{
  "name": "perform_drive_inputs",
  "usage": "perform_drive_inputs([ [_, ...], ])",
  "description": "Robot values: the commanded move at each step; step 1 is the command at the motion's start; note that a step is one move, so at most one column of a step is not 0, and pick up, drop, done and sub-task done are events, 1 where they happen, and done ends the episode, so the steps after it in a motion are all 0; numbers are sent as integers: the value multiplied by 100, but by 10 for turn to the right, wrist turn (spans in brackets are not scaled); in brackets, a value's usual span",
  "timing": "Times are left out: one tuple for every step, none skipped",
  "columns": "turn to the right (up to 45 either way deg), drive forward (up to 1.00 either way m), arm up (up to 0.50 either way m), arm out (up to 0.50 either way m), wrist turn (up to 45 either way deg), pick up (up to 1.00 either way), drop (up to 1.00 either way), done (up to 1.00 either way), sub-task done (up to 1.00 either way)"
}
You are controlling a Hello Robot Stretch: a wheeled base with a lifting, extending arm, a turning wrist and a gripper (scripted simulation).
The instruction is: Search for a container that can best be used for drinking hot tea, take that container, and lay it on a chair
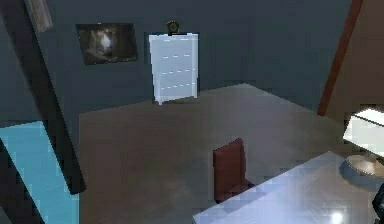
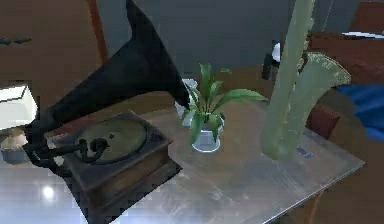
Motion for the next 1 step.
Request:
perform_drive_inputs([
  [-330, 0, 0, 0, 0, 0, 0, 0, 0],
])
